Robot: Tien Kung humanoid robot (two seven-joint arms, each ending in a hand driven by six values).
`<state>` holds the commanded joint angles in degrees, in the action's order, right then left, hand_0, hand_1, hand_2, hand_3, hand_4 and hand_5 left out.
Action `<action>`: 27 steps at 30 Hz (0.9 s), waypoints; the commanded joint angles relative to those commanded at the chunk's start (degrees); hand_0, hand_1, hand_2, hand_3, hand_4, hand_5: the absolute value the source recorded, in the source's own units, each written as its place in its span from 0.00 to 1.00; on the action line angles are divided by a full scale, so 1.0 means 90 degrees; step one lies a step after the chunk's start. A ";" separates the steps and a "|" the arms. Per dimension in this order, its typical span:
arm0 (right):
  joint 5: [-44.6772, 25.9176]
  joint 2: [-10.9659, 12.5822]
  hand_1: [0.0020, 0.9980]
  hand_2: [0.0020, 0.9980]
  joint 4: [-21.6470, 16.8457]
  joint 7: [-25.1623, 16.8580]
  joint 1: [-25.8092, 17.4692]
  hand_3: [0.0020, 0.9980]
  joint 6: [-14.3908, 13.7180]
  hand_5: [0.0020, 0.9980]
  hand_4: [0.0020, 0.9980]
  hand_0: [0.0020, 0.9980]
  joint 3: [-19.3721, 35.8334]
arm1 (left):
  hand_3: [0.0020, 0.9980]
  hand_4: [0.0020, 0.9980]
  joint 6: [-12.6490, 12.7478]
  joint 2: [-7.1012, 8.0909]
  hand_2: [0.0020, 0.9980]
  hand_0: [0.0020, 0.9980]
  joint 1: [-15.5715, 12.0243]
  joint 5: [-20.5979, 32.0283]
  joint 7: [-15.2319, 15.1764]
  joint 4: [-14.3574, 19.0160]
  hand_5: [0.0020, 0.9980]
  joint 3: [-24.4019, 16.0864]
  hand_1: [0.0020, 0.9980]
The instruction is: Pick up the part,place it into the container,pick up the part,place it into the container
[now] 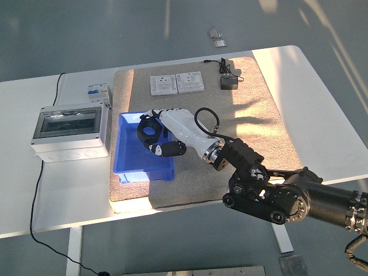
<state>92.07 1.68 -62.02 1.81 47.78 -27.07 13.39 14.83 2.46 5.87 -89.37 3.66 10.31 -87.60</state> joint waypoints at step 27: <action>0.0800 -0.0167 0.98 0.95 0.0100 0.0405 -0.0055 0.89 0.0978 0.23 0.60 1.00 0.0028 | 0.54 0.54 0.0098 -0.0014 0.56 0.66 -0.0018 0.0272 -0.0057 0.0000 0.51 0.0056 0.63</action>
<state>99.26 0.18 -61.12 5.46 47.28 -18.26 13.64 15.71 2.34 5.71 -86.92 3.14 10.31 -87.10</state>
